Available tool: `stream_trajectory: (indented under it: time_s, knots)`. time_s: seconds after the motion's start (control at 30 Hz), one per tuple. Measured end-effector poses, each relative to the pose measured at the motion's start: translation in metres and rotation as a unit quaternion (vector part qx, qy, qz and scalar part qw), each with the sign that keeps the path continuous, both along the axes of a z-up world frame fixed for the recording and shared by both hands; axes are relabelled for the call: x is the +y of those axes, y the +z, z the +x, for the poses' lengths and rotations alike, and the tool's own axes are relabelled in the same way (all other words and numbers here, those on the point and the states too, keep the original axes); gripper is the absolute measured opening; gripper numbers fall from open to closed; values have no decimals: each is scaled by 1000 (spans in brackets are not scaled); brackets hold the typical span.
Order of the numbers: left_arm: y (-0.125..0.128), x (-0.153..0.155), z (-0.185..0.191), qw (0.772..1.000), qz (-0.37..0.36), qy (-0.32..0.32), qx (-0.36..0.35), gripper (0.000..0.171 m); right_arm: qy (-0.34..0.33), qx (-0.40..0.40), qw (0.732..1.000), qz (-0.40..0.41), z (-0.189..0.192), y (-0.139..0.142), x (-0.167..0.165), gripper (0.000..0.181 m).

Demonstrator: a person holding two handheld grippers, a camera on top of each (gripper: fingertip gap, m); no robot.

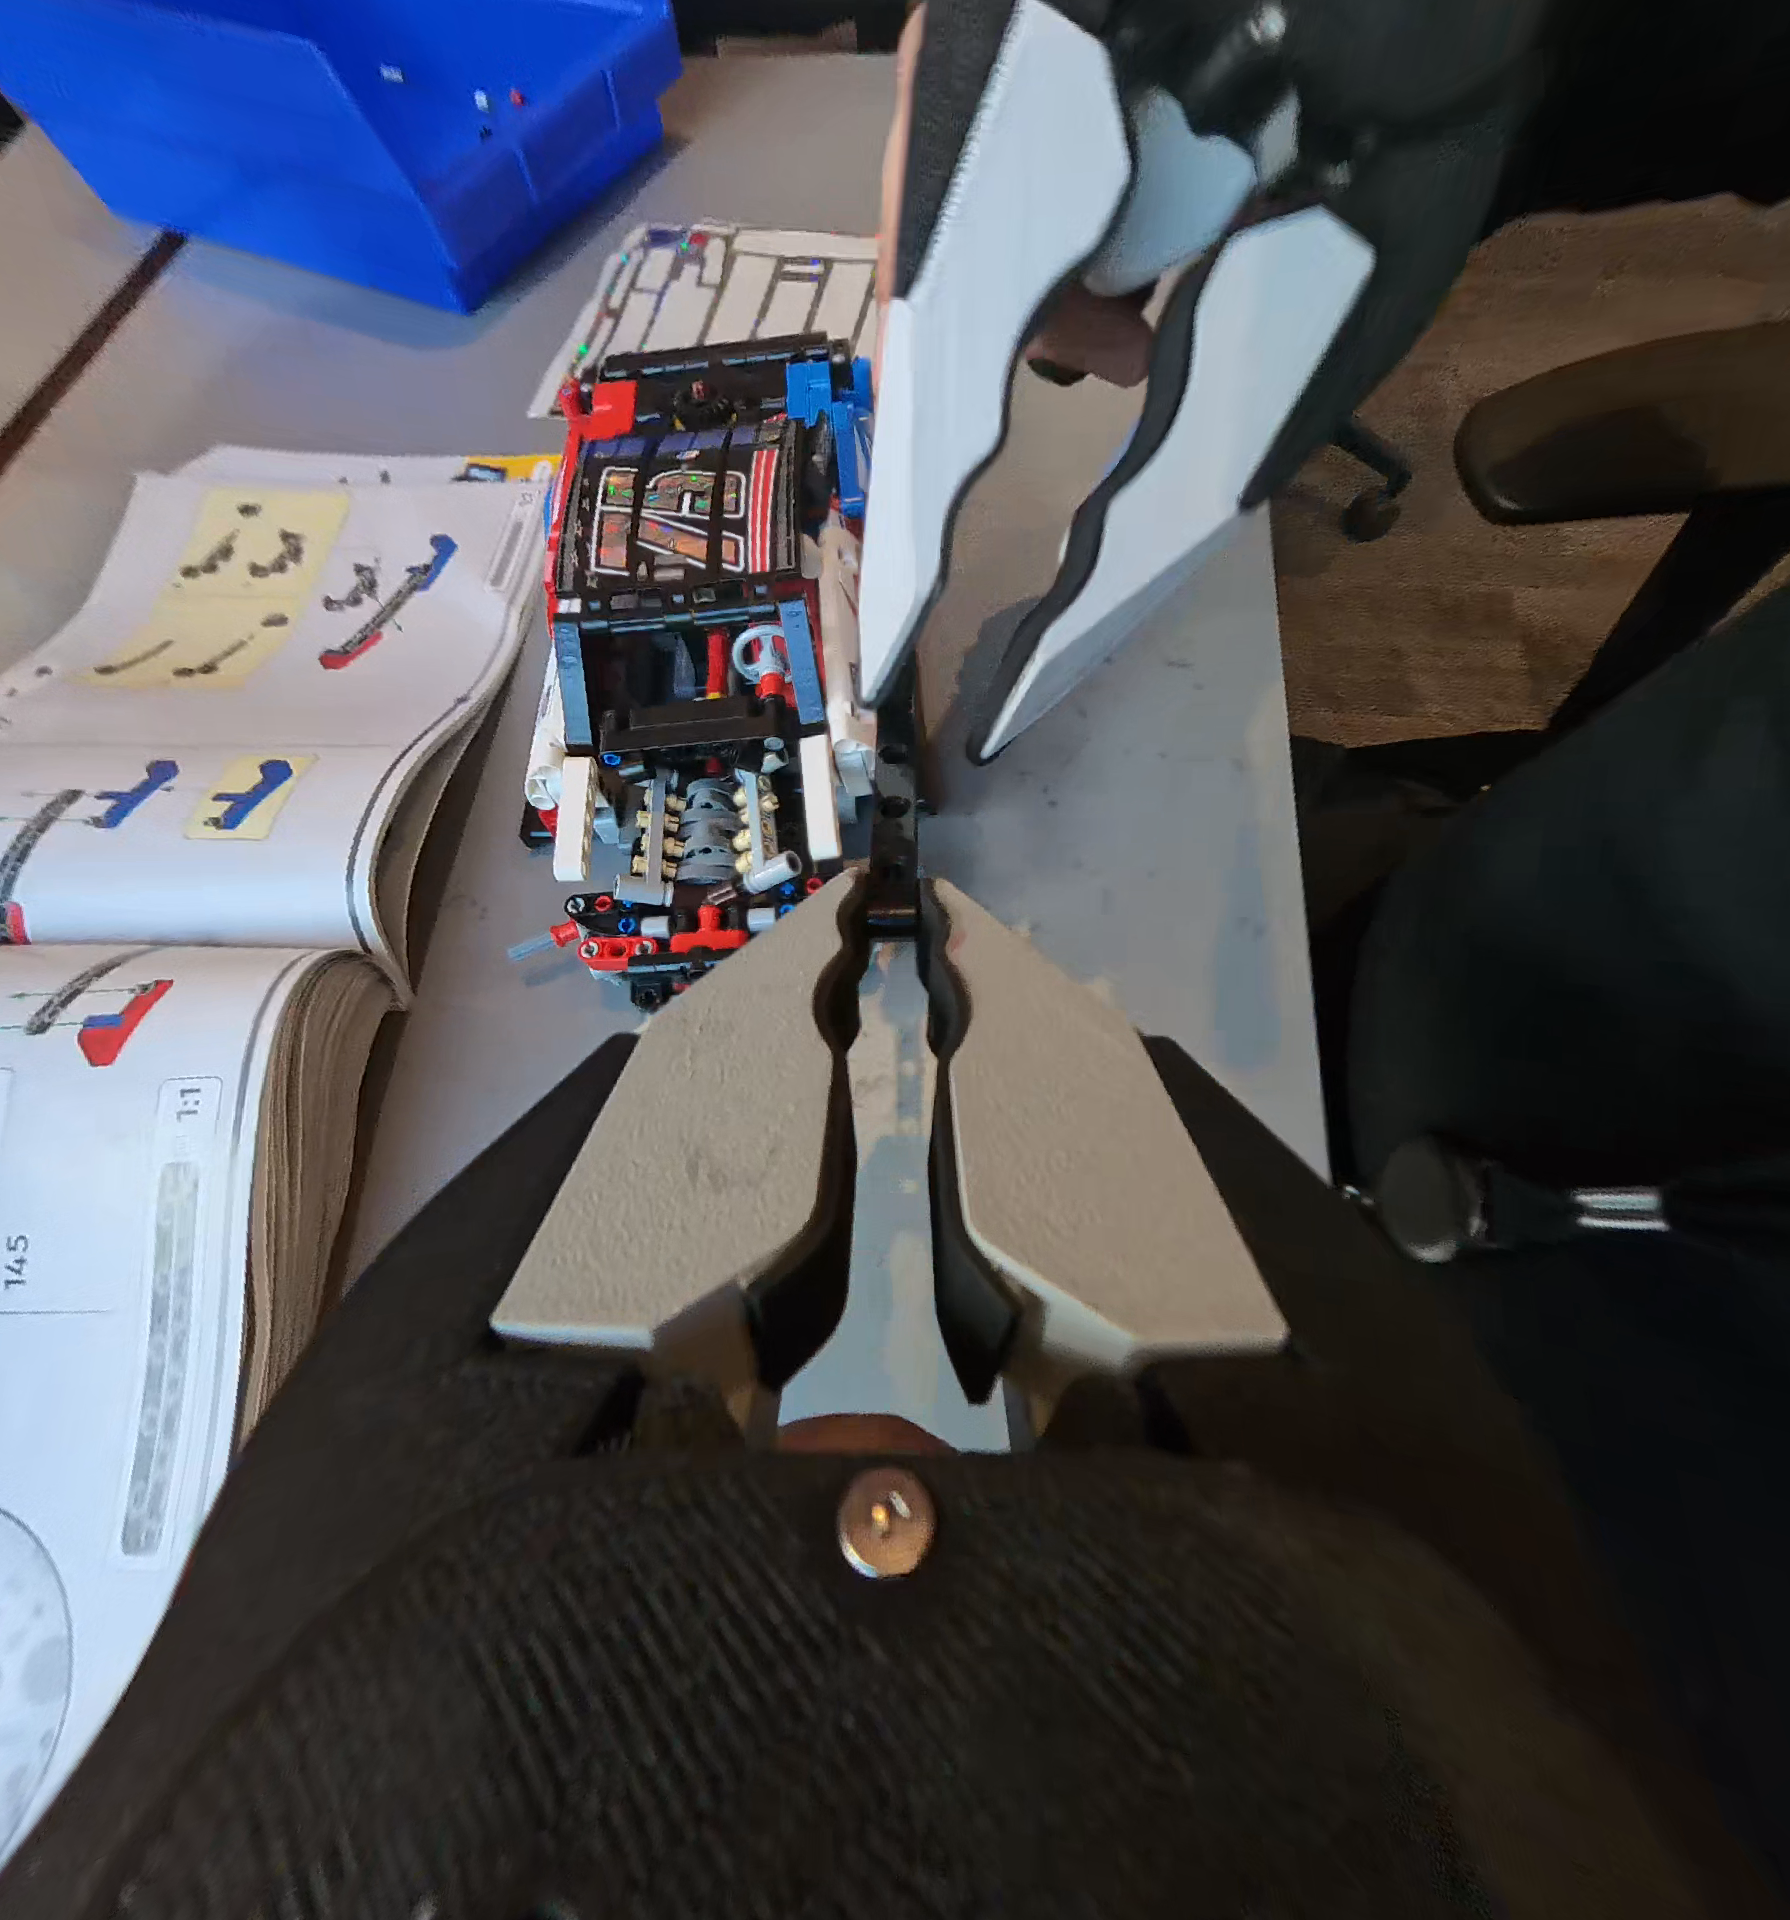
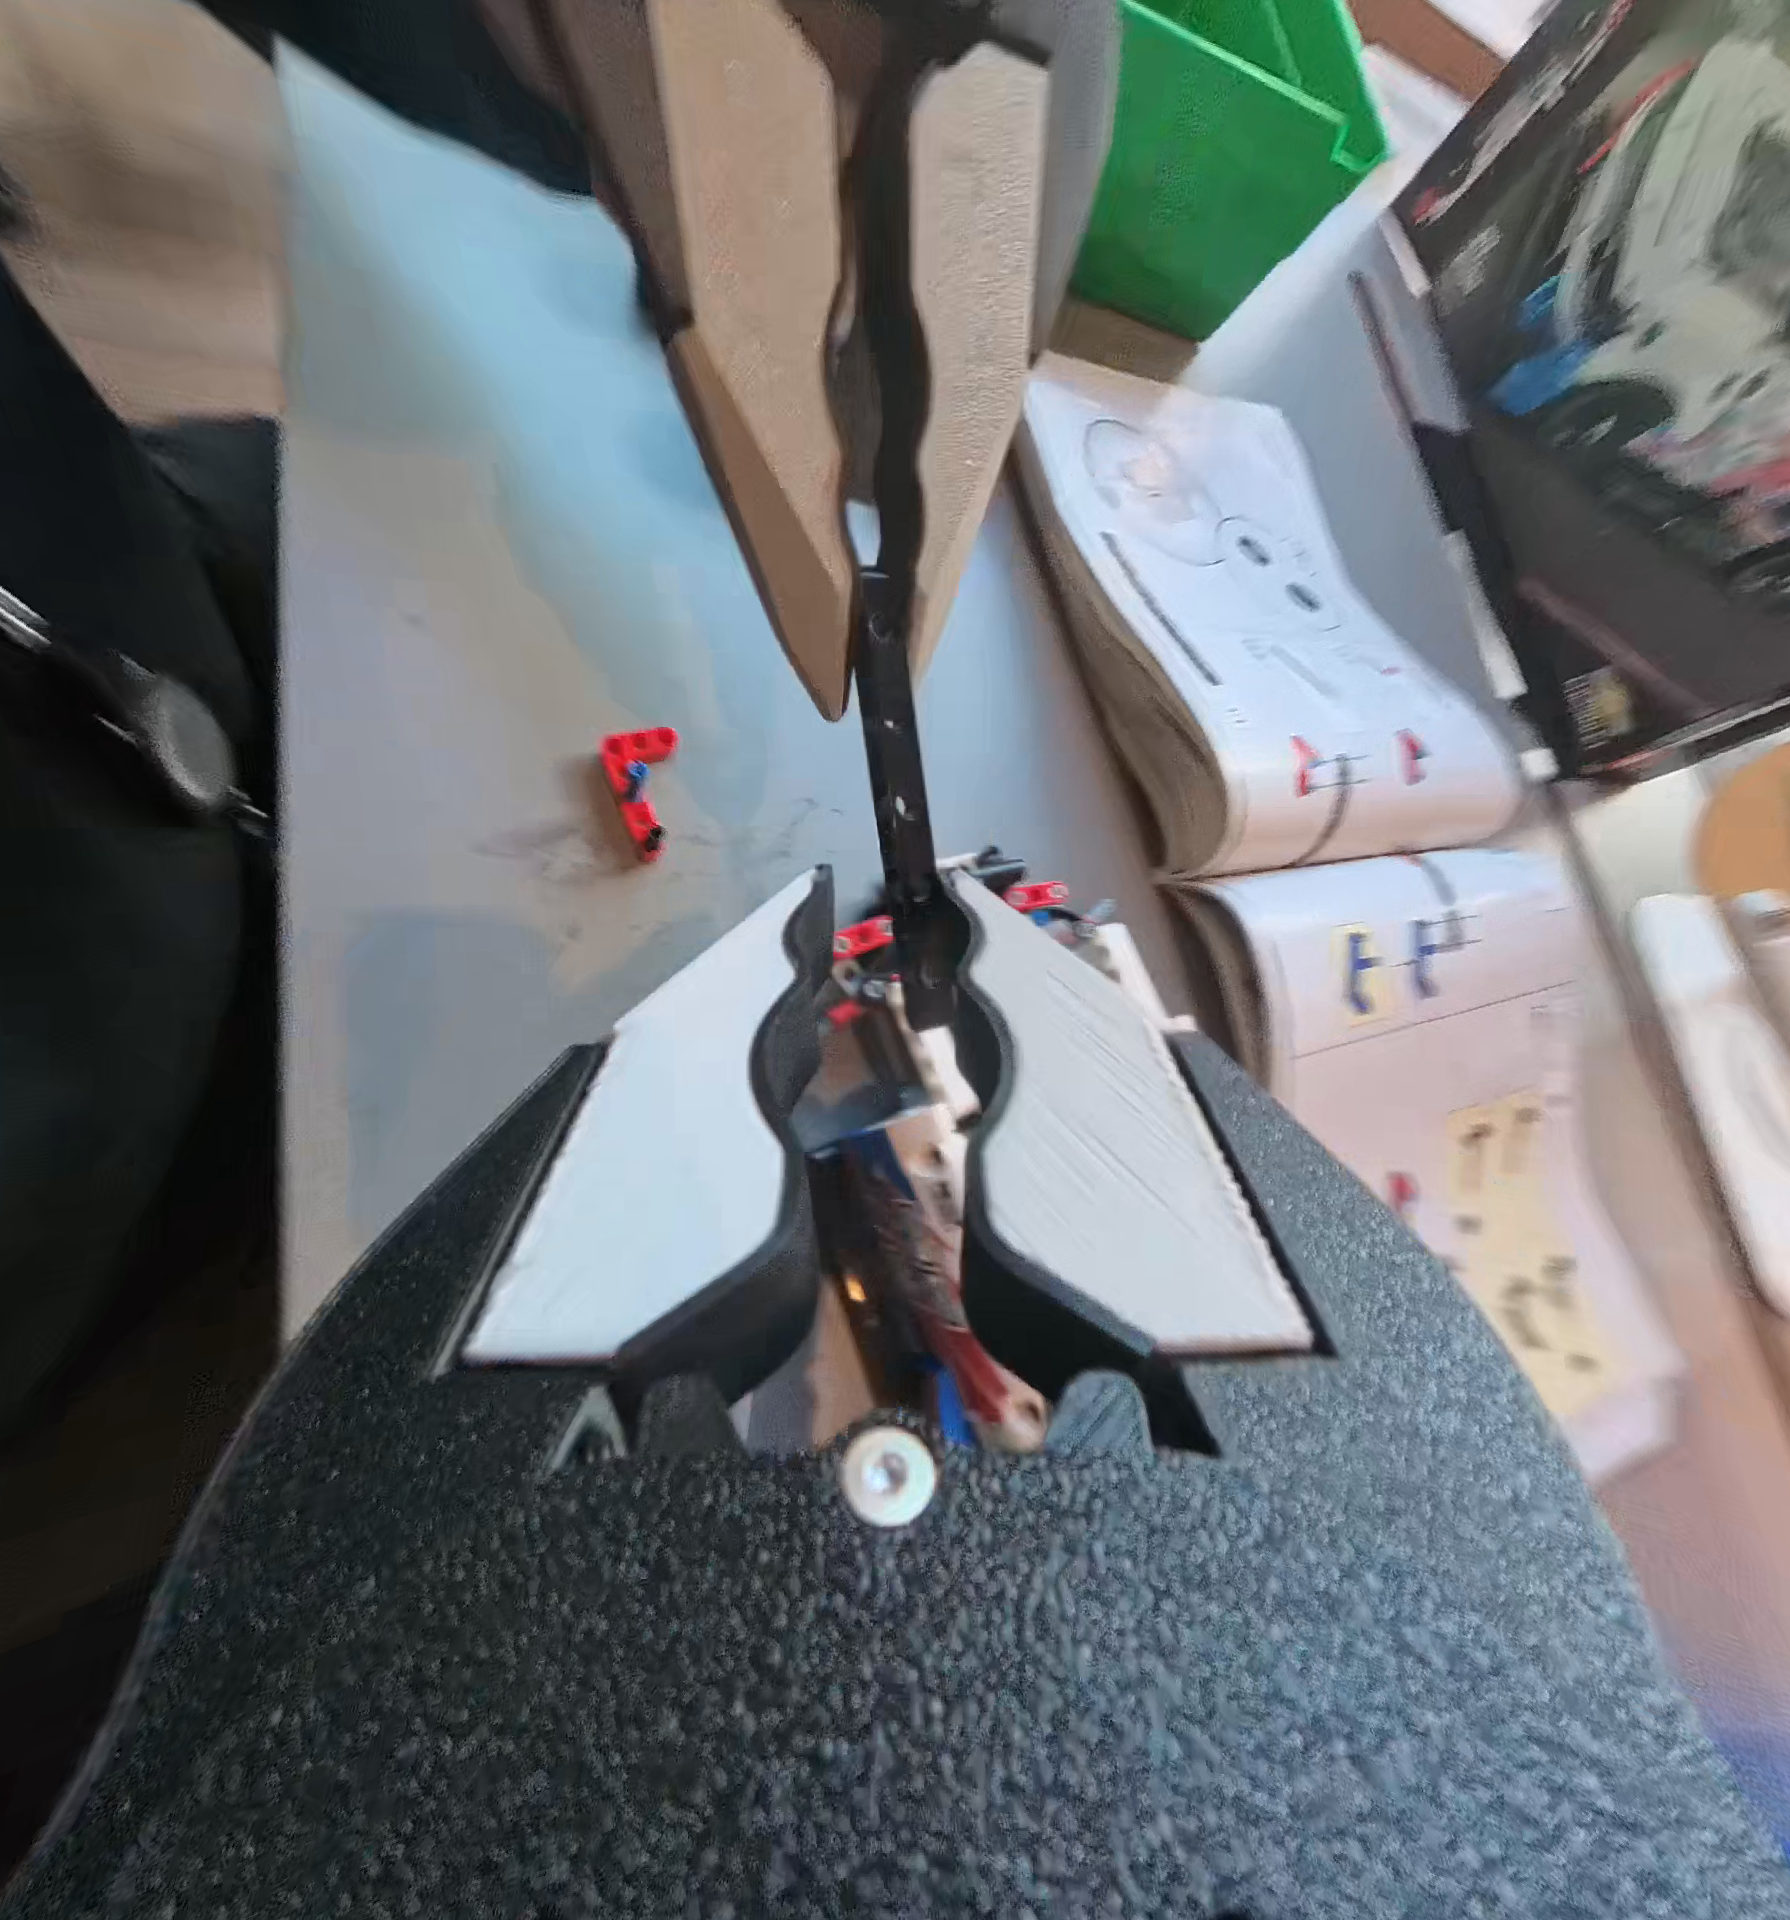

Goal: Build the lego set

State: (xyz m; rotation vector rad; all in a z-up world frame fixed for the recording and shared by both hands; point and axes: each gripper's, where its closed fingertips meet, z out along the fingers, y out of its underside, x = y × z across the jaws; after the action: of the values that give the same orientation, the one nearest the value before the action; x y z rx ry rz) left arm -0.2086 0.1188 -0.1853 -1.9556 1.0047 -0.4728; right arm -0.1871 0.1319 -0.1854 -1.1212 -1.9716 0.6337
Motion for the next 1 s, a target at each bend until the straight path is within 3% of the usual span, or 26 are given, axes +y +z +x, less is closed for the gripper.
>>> stream_trajectory:
  time_s: [0.13,0.2,0.37,0.47,0.6,0.77,0.9,1.0]
  knots:
    - [-5,-5,1,998,61,-26,13,5,-5,-31,991,-130,0,3,-3,20]
    - [-11,1,1,998,29,-25,42,5,-3,-43,984,-172,-2,8,1,23]
    - [10,4,13,988,108,-74,77,4,24,-102,959,-262,3,6,2,27]
    - [11,0,15,983,142,-96,60,4,53,-120,944,-304,3,5,-13,13]
    - [16,-6,14,979,174,-106,28,4,59,-105,936,-330,1,12,-20,11]
    - [6,-5,12,988,131,-75,20,5,43,-94,960,-259,3,5,-19,10]
    - [-13,-9,1,999,29,-37,-16,20,27,-88,984,-153,11,-6,-14,10]
    - [-41,-24,-18,993,-119,5,-20,38,15,-77,996,-30,19,-19,-6,10]
